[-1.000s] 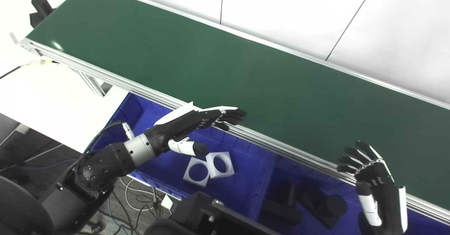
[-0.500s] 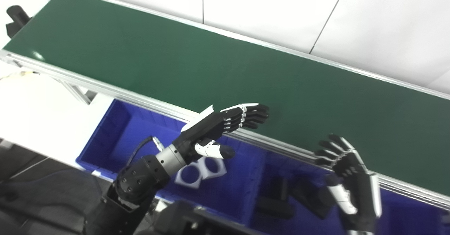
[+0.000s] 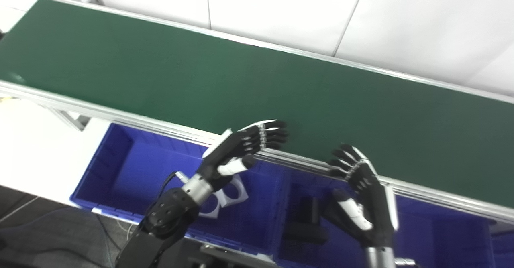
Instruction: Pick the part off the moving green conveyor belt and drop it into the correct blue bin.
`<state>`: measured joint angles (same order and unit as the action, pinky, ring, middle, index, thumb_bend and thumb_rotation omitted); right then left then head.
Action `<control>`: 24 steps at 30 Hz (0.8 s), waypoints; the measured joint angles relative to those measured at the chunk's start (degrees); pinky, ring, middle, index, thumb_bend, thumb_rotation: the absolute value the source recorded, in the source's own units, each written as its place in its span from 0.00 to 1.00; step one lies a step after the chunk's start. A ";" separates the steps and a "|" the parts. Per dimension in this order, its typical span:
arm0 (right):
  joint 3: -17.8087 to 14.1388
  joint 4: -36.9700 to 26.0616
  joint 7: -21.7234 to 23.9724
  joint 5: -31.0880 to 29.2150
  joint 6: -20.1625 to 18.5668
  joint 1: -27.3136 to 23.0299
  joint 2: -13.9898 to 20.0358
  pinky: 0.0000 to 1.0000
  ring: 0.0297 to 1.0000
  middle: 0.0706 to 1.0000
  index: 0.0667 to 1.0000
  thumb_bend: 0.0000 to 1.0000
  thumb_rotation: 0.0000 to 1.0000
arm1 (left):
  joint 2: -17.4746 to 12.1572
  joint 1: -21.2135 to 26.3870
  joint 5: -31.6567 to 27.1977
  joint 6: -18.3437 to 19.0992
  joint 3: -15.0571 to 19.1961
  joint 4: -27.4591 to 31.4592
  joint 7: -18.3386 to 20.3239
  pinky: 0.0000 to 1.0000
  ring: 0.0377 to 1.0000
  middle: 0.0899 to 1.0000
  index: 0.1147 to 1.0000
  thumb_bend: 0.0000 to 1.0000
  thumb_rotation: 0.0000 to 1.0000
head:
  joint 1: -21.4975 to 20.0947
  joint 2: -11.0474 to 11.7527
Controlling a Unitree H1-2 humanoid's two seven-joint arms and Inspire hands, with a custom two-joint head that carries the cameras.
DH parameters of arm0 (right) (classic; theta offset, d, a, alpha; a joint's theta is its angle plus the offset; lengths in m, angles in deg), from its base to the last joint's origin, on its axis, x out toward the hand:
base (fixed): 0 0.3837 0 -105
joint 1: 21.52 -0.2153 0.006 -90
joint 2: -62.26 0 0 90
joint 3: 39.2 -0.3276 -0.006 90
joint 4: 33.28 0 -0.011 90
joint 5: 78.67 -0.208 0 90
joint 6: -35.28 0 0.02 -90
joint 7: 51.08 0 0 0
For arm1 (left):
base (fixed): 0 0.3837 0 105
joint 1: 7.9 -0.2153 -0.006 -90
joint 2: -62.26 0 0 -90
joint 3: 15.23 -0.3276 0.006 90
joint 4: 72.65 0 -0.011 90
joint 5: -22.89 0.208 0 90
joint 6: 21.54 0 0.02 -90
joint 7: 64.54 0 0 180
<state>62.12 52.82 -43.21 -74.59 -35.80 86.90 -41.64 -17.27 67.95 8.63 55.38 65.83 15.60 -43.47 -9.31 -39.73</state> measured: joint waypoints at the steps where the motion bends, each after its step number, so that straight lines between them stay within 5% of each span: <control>1: 0.12 0.29 -0.11 0.20 0.18 -0.12 -0.29 0.64 0.71 0.77 0.82 0.73 0.62 | -0.25 0.14 -0.91 -0.15 0.48 -1.15 0.45 0.77 0.76 0.74 0.73 0.89 0.68 | -1.83 0.00; 7: 0.44 1.93 -1.23 1.68 0.64 -0.99 -0.73 0.64 0.72 0.78 0.83 0.74 0.63 | -1.64 1.60 -2.76 -0.91 1.18 -4.67 2.86 0.75 0.74 0.71 0.71 0.92 0.66 | -5.97 -0.09; 14: 0.83 3.75 -2.15 2.10 1.01 -1.76 -1.16 0.64 0.72 0.79 0.85 0.73 0.63 | -2.60 2.97 -2.79 -5.39 1.76 -9.11 5.02 0.76 0.76 0.75 0.77 1.00 0.59 | -6.51 -0.09; 22: 0.98 4.19 -2.33 2.28 1.34 -2.14 -1.51 0.65 0.72 0.79 0.85 0.73 0.62 | -2.84 2.98 -4.03 -6.04 2.03 -9.76 6.63 0.76 0.77 0.75 0.77 1.00 0.58 | -7.92 0.44; 24: 1.08 4.37 -2.67 2.39 1.85 -2.13 -1.92 0.65 0.72 0.79 0.84 0.73 0.61 | -2.91 3.09 -4.55 -6.37 2.42 -10.29 7.27 0.77 0.77 0.75 0.77 1.00 0.58 | -10.90 0.88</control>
<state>63.20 57.19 -45.89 -72.19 -33.95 84.77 -43.56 -20.18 71.04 4.08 49.01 68.26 5.31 -36.20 -20.21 -38.85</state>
